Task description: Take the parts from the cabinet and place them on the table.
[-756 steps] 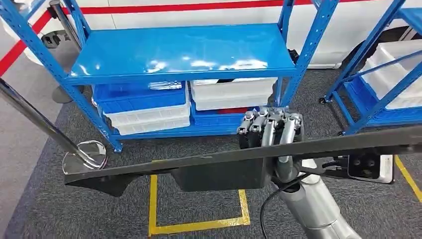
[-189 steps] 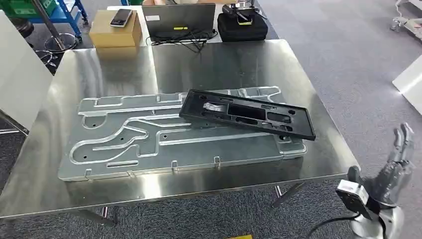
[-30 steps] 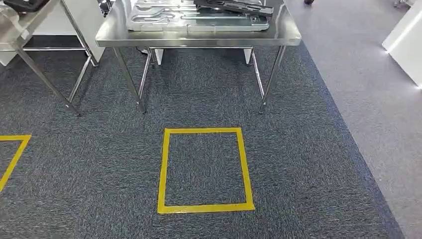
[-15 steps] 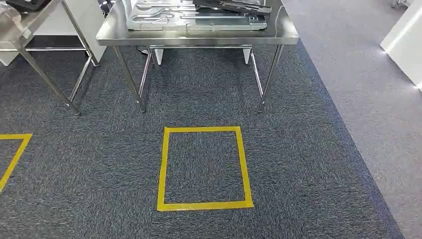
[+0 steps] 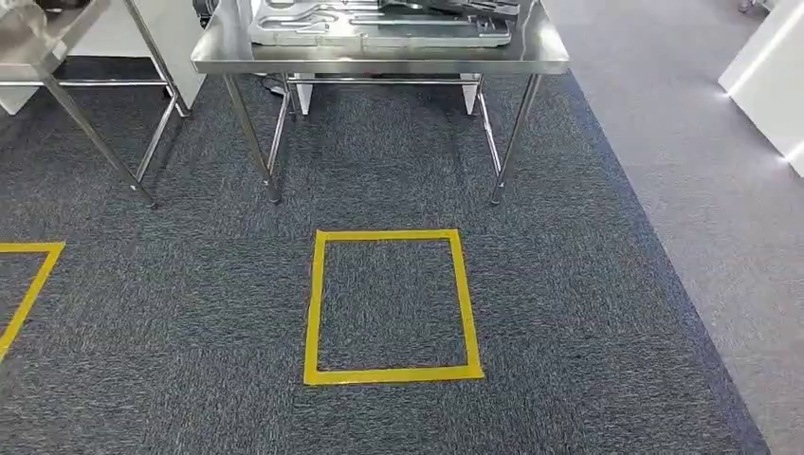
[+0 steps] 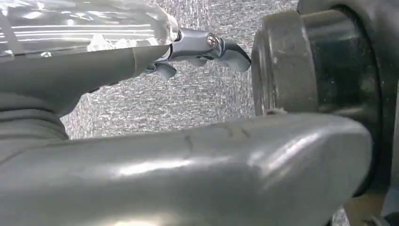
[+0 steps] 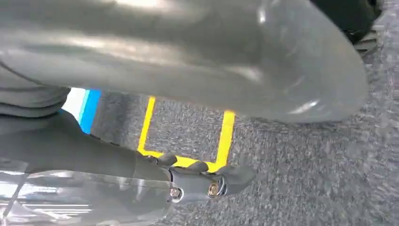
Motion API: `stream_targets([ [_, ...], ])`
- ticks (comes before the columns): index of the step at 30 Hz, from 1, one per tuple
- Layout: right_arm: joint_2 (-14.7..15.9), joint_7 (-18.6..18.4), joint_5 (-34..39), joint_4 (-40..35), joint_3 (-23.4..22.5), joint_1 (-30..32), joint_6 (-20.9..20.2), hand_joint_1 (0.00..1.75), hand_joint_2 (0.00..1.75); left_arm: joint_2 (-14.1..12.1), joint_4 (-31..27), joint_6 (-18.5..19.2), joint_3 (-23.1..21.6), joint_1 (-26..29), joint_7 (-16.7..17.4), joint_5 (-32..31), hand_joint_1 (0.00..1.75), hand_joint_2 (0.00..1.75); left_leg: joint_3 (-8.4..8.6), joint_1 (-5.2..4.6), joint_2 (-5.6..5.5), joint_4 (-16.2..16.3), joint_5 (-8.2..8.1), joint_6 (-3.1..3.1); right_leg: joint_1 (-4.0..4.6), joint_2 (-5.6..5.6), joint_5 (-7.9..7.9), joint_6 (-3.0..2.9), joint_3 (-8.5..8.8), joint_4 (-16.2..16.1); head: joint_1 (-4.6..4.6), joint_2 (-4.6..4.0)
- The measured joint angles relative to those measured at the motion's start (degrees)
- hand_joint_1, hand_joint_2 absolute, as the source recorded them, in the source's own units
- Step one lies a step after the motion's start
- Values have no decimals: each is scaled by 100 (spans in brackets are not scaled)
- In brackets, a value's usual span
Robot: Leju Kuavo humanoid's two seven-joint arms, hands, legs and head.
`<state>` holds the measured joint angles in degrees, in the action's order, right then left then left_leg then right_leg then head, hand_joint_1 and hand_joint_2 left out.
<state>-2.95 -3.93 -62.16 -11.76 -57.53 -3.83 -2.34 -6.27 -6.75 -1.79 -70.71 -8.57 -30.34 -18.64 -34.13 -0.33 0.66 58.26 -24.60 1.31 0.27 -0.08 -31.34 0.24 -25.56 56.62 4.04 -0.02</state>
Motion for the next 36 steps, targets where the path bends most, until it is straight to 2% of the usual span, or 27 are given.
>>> stream_targets([
  [2,2,-2,-7,0,-2,6,2,0,0,0,0,-22,0,-5,4,0,0,0,-9,11,0,-49,75,-73,12,0,10,-82,-32,-43,0,0],
  [3,0,-2,-7,0,-2,11,2,0,0,-4,0,-33,0,-2,7,0,0,0,-19,-22,-2,-70,118,-121,-46,4,109,-127,-49,-119,0,0],
  [4,-2,-7,-4,2,-4,3,4,0,0,-18,0,-53,0,5,20,0,0,0,-78,5,-30,37,-29,-144,-67,-29,186,-150,-75,-161,2,0],
  [5,-2,-20,-4,2,-7,7,15,0,0,-20,0,-70,0,8,31,0,0,0,-163,13,-33,306,-355,-172,-73,-26,234,-189,-124,-163,2,0],
  [7,-2,-70,-4,2,-13,11,55,0,0,-26,0,-90,0,9,50,0,0,0,-404,53,-34,1135,-931,-227,-67,-31,307,-195,-222,-155,2,0],
  [8,-2,-114,-4,2,-20,11,81,0,0,-28,0,-94,0,14,70,0,0,0,-498,62,-33,1510,-1060,-254,-67,-32,339,-188,-280,-139,2,0],
  [9,-2,-136,0,2,-35,12,92,0,0,-28,0,-94,0,21,85,0,0,0,-493,79,-33,1662,-1017,-274,-71,-32,365,-176,-337,-120,2,0],
  [10,-2,-138,9,2,-53,12,96,0,0,-31,0,-94,-2,24,103,0,0,0,-367,98,-33,1538,-894,-287,-74,-32,385,-158,-376,-99,2,0],
  [12,-7,-138,53,2,-90,12,114,0,0,-44,0,-94,-4,25,125,0,0,0,265,125,-31,590,-534,-300,-95,-31,407,-122,-447,-37,2,0],
  [13,-7,-138,70,2,-107,6,118,0,0,-44,0,-96,-2,17,125,0,0,0,592,139,-24,75,-449,-308,-96,-33,405,-100,-473,8,2,0],
  [14,-7,-138,79,2,-122,6,133,0,0,-44,0,-96,-4,2,122,0,0,0,737,116,-37,-170,-509,-266,-69,-30,393,-60,-535,64,2,0],
  [15,-7,-138,87,2,-144,3,146,0,0,-44,0,-96,-7,17,120,0,0,0,653,92,-73,-81,-455,-185,-64,-27,413,-26,-526,78,0,0],
  [18,-7,-138,92,2,-159,-3,181,0,0,-40,0,-96,-13,15,118,2,0,0,603,106,-73,-134,-464,-51,-64,-14,442,78,-564,97,0,0],
  [19,-4,-138,92,2,-166,-2,186,0,0,-35,0,-96,-13,10,116,2,0,0,598,122,-55,-160,-432,-3,-96,-2,352,111,-596,192,0,0],
  [20,-7,-136,92,2,-177,-1,184,0,0,-31,0,-96,-15,11,116,-2,0,0,569,121,-52,-160,-411,31,-95,-3,138,122,-708,425,0,0],
  [22,-13,-138,92,2,-197,5,179,0,0,-31,0,-96,-17,19,116,0,0,0,520,97,-40,-155,-376,71,-107,-3,-347,146,-1085,1291,0,0],
  [23,-11,-138,92,2,-203,8,179,0,0,-31,0,-96,-22,26,116,0,0,0,489,81,-37,-144,-358,75,-108,-2,-508,151,-1276,1741,0,0],
  [24,-11,-140,83,2,-203,11,181,0,0,-31,0,-96,-28,32,116,0,0,0,470,68,-37,-138,-349,74,-104,-3,-508,146,-1341,1916,0,0],
  [26,-11,-218,37,2,-205,11,190,0,0,-28,0,-96,-44,38,114,0,0,0,475,44,-111,-129,-344,66,-97,9,-139,96,-1057,1429,0,0],
  [27,-9,-251,5,2,-205,15,192,0,0,-28,0,-96,-52,29,114,0,0,0,483,28,-147,-127,-343,64,-83,41,124,49,-790,914,0,0],
  [28,-7,-260,-20,2,-205,17,195,0,0,-15,0,-96,-61,19,114,0,0,0,490,26,-186,-127,-339,58,-63,190,363,-26,-511,362,0,0],
  [29,26,-276,-39,0,-205,24,199,0,0,31,-9,-99,-72,7,111,0,0,0,463,13,-206,-128,-326,31,-70,386,272,-85,-400,165,2,0],
  [31,20,-286,-57,2,-203,26,195,0,0,20,-9,-101,-83,-20,111,0,0,0,401,52,-297,-109,-292,-36,-37,300,292,-69,-414,79,0,0],
  [33,26,-306,-72,0,-203,17,190,0,0,17,-9,-101,-85,-2,116,0,0,0,390,52,-395,-149,-252,-114,-37,213,323,-108,-403,16,0,0],
  [34,24,-308,-74,0,-203,15,184,0,0,4,-9,-101,-85,0,116,0,0,0,380,53,-342,-101,-300,-122,-106,133,375,-120,-361,-77,2,0],
  [35,24,-308,-85,0,-203,18,181,0,0,4,-9,-101,-85,-4,118,0,0,0,313,50,-237,38,-414,-152,-100,95,385,-139,-344,-106,2,0],
  [36,24,-308,-100,0,-203,21,179,0,0,4,-9,-101,-85,-12,118,0,0,0,133,59,-189,406,-647,-170,-99,26,382,-153,-352,-105,2,0],
])
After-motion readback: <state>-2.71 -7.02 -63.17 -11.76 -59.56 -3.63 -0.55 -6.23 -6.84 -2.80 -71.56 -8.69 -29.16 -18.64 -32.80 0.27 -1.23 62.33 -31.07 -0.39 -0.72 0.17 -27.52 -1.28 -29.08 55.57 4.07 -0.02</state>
